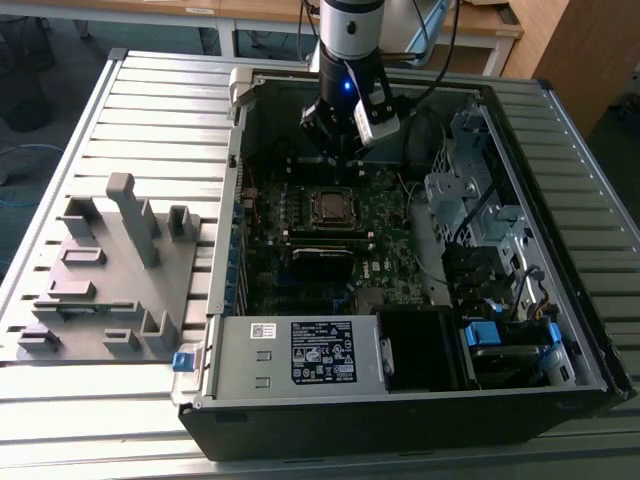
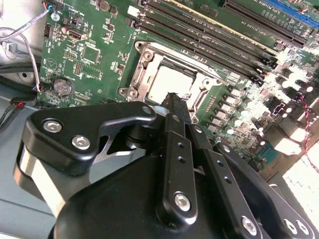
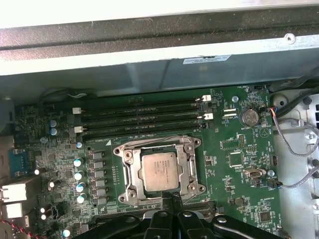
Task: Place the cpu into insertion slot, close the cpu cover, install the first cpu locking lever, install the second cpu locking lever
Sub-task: 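Install the second cpu locking lever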
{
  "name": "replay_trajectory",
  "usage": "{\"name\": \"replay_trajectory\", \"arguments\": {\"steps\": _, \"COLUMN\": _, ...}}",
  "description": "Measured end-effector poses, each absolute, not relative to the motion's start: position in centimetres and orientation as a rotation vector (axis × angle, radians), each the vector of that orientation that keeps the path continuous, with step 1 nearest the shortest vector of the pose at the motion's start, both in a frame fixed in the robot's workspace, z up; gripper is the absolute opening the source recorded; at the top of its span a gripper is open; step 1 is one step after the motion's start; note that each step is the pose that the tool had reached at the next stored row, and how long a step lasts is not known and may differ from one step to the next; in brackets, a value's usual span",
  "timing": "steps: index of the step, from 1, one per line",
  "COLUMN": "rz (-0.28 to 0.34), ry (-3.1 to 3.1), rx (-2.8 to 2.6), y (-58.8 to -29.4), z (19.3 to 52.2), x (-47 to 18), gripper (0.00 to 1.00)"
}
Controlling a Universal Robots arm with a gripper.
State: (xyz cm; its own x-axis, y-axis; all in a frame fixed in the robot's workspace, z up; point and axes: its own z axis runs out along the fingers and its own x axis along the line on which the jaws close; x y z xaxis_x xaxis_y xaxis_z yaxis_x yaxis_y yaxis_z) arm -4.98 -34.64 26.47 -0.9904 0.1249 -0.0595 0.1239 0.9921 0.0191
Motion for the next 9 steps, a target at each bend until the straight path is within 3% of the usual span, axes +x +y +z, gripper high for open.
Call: {"name": "replay_trajectory", "arguments": {"steps": 9, "rz": 0.024, "ry": 3.075, "rx": 0.192, "y": -34.63, "z": 26.10, "x": -4.98, "gripper": 0.10}}
